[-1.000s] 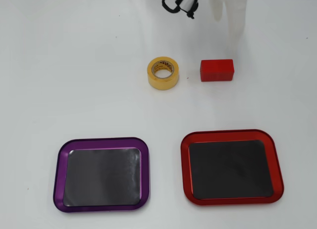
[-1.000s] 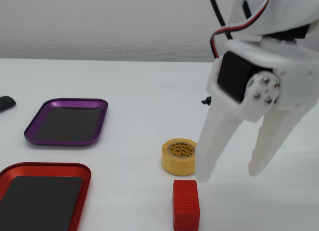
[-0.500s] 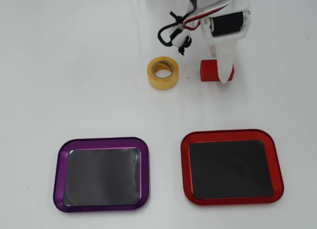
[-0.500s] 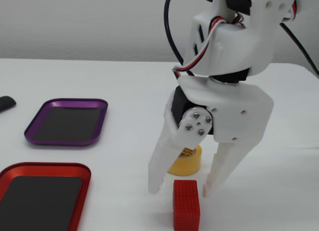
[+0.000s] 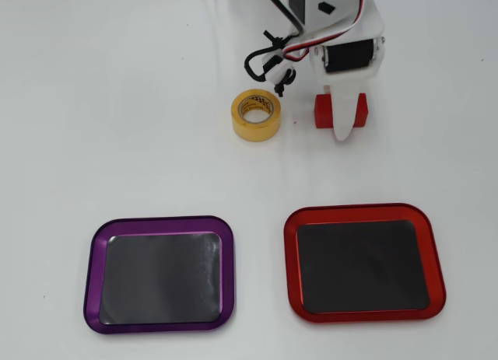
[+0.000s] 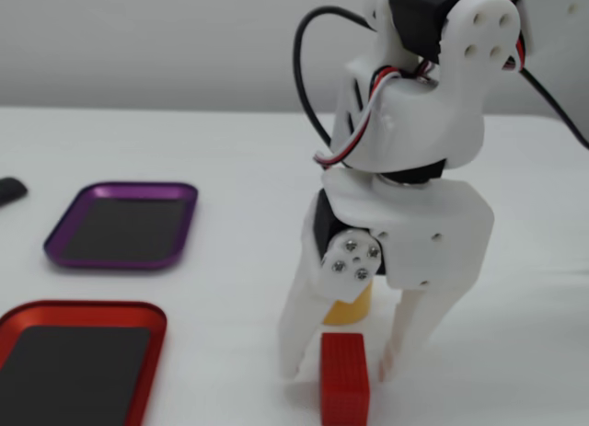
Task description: Grasp a red block and put it in the left red dish.
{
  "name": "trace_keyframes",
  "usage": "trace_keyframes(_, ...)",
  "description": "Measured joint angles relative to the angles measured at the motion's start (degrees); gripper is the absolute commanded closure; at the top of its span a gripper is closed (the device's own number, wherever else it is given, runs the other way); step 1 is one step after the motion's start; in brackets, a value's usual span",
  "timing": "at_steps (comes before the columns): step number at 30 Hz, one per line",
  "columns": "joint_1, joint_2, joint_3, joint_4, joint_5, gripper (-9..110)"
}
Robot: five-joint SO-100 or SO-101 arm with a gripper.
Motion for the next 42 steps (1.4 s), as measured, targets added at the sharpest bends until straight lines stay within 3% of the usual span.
trace_keyframes(5, 0.2, -2.4, -0.3, -0.1, 0.0, 83)
trace_keyframes(11, -0.2, -3.9, -1.3, 0.0, -0.1, 102)
trace_keyframes(18, -0.4, -4.3, -5.6, 0.1, -0.3, 102)
trace_keyframes(30, -0.4, -1.1, -19.7, 3.2, -11.5, 102)
trace_keyframes(42, 2.7, -0.3, -20.0, -26.2, -18.4, 102)
